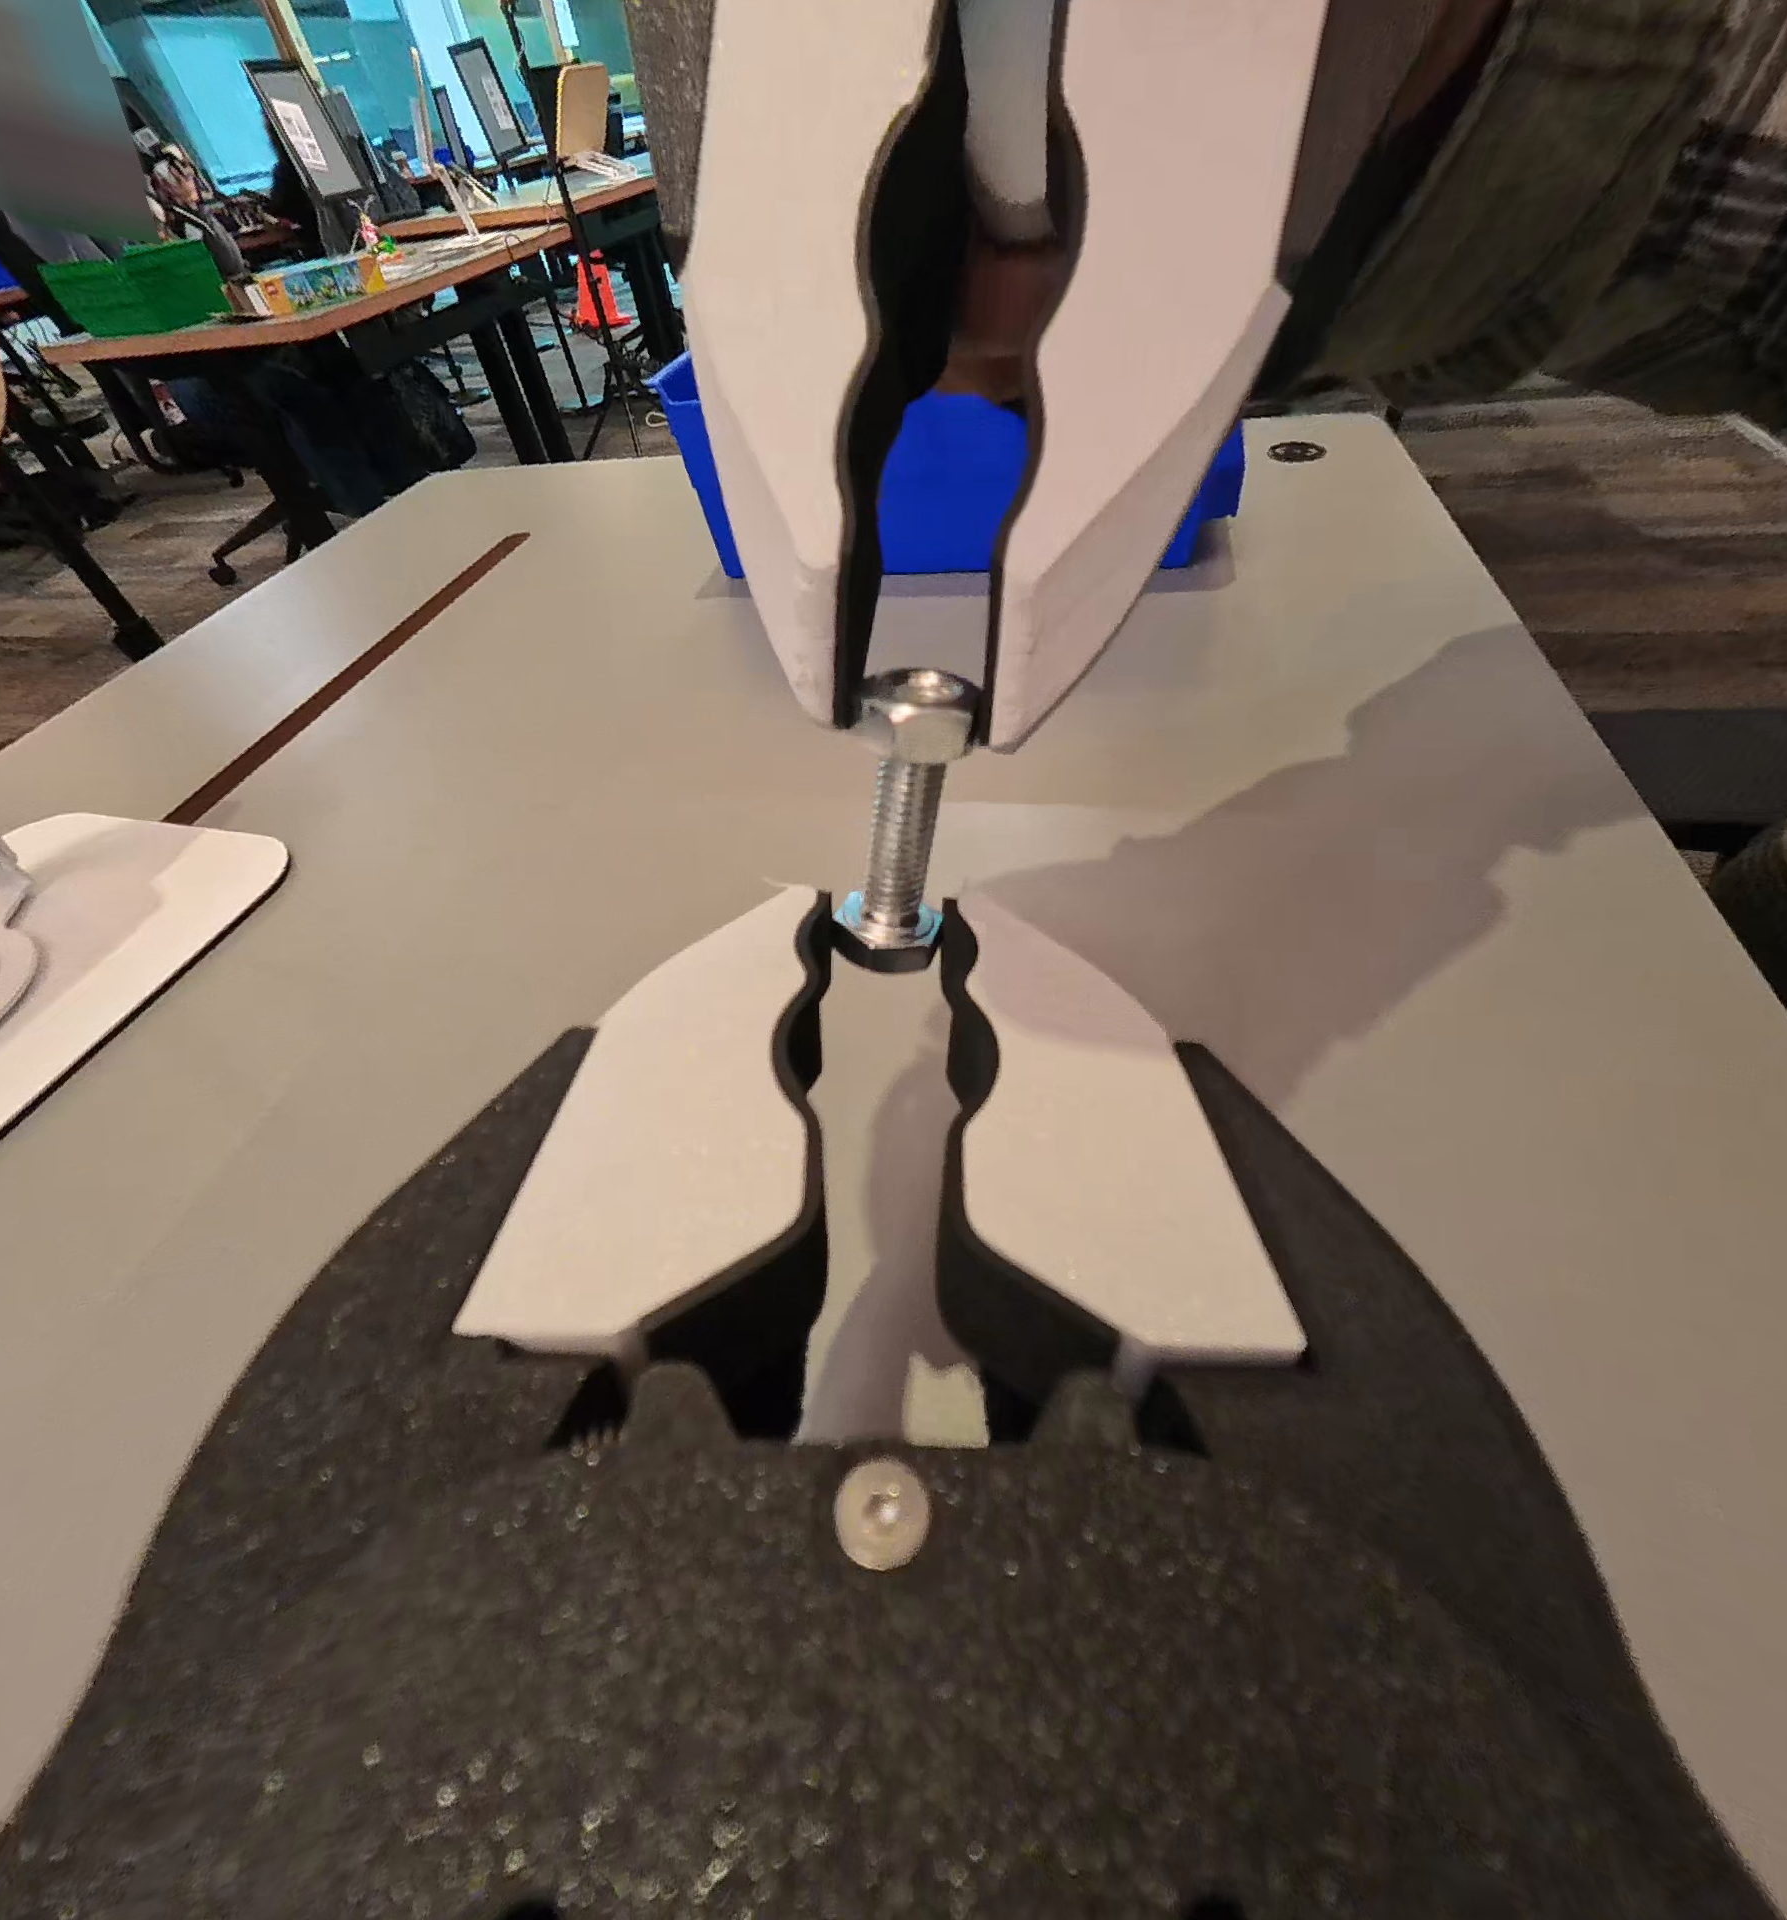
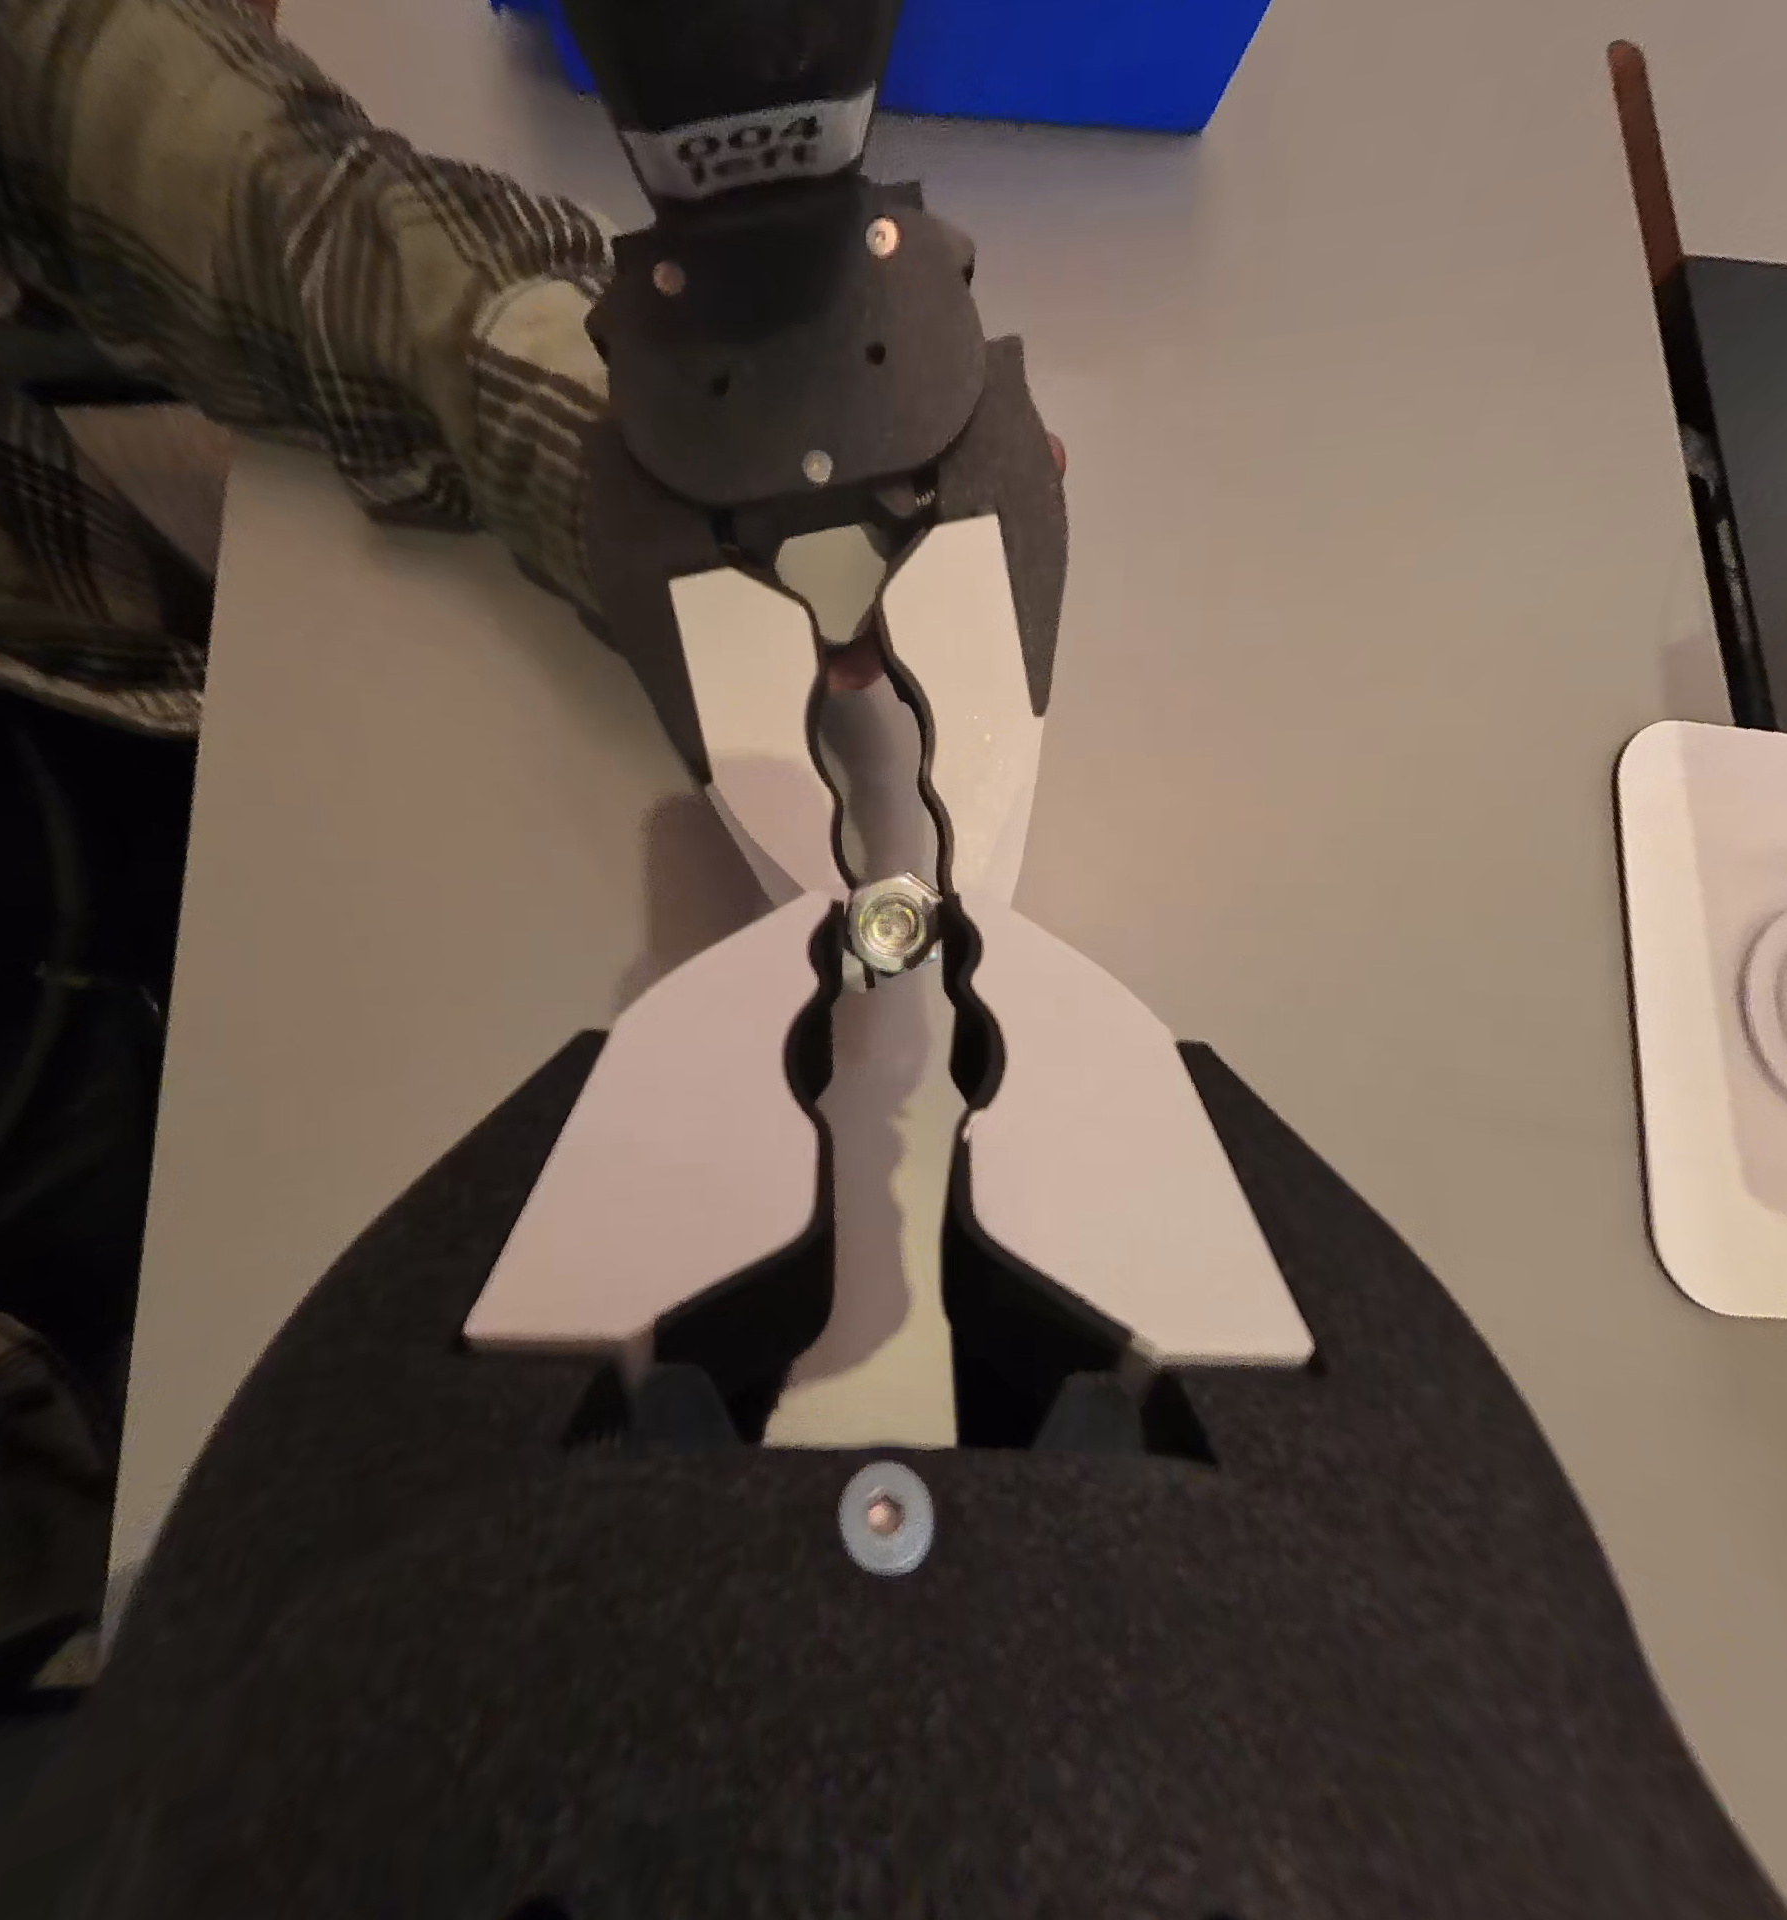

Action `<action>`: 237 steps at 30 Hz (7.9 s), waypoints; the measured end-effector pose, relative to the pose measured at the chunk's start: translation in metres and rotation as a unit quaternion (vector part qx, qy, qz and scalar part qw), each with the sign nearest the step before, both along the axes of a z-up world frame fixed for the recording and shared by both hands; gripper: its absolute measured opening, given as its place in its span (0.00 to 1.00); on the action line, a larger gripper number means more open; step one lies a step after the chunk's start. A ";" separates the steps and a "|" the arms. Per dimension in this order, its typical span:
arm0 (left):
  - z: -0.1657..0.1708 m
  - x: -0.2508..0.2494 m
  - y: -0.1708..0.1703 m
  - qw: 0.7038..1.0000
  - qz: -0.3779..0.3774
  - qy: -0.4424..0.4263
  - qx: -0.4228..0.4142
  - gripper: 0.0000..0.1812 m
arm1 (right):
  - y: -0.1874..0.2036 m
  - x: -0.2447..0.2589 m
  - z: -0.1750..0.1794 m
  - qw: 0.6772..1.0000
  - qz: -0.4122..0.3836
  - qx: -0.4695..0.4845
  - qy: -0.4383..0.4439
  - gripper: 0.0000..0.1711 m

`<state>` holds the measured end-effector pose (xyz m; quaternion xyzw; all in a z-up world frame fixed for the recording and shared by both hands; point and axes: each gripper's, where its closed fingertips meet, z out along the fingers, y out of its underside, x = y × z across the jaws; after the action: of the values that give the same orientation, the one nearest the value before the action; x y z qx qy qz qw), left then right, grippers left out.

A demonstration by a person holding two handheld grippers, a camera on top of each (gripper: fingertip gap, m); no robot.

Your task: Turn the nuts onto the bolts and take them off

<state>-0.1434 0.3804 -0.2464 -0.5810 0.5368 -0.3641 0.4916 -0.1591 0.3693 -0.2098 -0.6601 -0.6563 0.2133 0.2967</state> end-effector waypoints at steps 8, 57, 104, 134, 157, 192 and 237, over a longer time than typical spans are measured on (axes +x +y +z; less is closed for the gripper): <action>-0.005 0.003 -0.009 0.999 -0.033 0.015 -0.031 0.11 | -0.007 0.003 -0.005 0.991 0.094 0.055 -0.075 0.10; 0.005 0.001 -0.013 0.996 -0.061 -0.020 -0.057 0.11 | -0.008 -0.003 0.005 0.972 0.209 -0.004 0.107 0.12; 0.003 0.002 -0.014 0.996 -0.064 -0.019 -0.059 0.11 | -0.013 -0.006 0.004 0.971 0.211 -0.044 0.103 0.11; 0.010 0.000 -0.011 0.994 -0.060 -0.048 -0.074 0.11 | -0.005 -0.013 0.016 0.974 0.187 -0.030 0.127 0.20; 0.031 -0.012 0.007 0.980 -0.023 -0.143 -0.136 0.11 | 0.027 -0.016 0.040 0.874 -0.279 0.103 0.385 0.29; 0.029 0.002 -0.026 0.986 -0.104 -0.106 -0.080 0.11 | -0.019 -0.025 0.030 0.915 0.086 0.028 0.393 0.11; -0.006 0.013 -0.033 0.982 -0.121 -0.013 -0.146 0.11 | -0.021 -0.010 -0.004 0.931 0.184 -0.049 0.312 0.16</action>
<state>-0.1303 0.3469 -0.2519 -0.5721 0.5377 -0.5032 0.3609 -0.1687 0.3487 -0.2137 -0.4418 -0.6289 0.4912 0.4099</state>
